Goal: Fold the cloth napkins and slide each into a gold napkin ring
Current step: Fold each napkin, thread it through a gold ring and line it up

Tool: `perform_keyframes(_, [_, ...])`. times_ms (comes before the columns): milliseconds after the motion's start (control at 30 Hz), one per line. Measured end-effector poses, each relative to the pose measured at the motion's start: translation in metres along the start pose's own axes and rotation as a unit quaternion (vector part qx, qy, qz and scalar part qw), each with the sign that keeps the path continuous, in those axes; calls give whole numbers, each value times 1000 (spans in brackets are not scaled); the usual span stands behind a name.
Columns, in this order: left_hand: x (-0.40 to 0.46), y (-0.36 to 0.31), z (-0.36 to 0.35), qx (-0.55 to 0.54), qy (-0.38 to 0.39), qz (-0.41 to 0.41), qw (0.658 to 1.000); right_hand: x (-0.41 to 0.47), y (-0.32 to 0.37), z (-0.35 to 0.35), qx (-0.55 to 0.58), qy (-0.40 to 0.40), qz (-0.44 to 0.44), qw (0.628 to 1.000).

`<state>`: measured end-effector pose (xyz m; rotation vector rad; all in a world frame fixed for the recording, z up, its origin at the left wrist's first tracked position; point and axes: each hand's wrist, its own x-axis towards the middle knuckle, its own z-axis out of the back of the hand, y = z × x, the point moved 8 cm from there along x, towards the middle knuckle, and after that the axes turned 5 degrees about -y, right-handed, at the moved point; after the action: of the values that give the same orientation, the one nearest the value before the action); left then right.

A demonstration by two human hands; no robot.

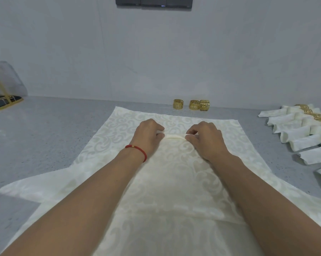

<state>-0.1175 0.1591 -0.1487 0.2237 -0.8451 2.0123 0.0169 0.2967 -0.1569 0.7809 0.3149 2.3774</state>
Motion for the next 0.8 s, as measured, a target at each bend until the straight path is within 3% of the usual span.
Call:
perform_keyframes(67, [-1,-6,-3,104,4,-32,994,-3,5,1,-32,3,21,999])
perform_keyframes(167, [-5,-20,1,296,-17,-95,950,-9,18,8,-99,-16,95,990])
perform_keyframes(267, [-12,-31,2,356,23,-112,927,-15,31,7,-201,7,176,964])
perform_keyframes(367, [-13,-41,5,334,49,-109,935,-16,31,7,-205,68,157,964])
perform_keyframes(467, [-10,-21,1,246,49,-54,967,-18,23,13,-89,63,88,990])
perform_keyframes(567, [-10,1,8,105,-10,0,994,-21,15,10,-52,56,82,994])
perform_keyframes(633, [-9,5,8,68,-17,7,998,-19,12,7,-78,82,97,989])
perform_keyframes(800, [-9,-1,-2,133,60,-62,987,-18,13,11,-101,110,117,982])
